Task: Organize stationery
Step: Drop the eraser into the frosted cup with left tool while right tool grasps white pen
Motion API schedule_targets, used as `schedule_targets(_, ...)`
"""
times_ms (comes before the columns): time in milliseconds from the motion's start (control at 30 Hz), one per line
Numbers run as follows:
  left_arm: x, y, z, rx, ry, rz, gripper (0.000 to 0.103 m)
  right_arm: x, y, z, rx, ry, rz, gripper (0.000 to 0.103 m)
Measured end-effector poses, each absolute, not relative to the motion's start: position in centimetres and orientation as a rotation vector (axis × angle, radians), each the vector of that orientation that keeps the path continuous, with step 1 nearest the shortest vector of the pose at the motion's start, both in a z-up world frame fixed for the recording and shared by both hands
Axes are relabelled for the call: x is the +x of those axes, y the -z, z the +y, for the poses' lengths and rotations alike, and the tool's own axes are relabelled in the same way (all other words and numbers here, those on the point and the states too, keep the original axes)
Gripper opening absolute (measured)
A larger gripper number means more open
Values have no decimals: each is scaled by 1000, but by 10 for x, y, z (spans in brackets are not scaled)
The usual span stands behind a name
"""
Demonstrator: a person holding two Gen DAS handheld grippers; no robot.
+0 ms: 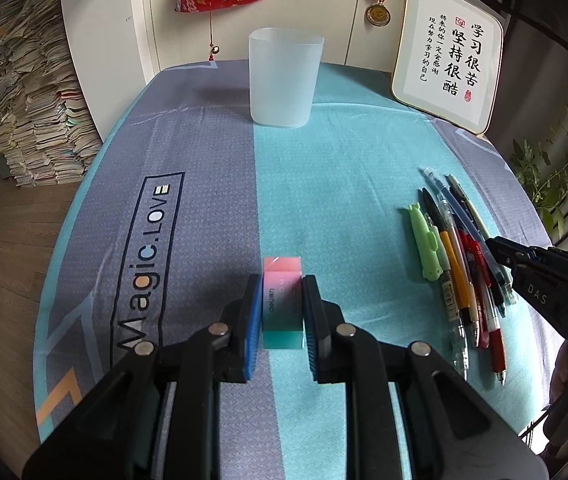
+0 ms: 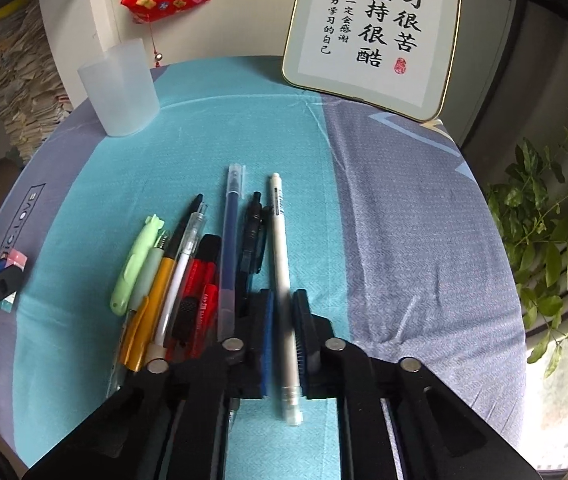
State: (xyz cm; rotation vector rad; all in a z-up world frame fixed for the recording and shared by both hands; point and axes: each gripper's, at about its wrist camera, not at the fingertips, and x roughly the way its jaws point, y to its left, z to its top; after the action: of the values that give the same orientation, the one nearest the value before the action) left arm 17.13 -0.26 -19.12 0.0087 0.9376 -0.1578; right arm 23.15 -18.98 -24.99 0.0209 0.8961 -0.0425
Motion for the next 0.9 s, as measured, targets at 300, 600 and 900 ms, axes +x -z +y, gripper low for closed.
schedule_targets(300, 168, 182, 0, 16, 165, 910, 18, 218, 241, -183, -14, 79, 841, 8)
schedule_targets(600, 173, 161, 4, 15, 184, 871, 18, 190, 206, -167, -67, 94, 748, 8)
schedule_targets(900, 189, 121, 20, -16, 190, 782, 18, 165, 180, -158, -73, 98, 670, 8)
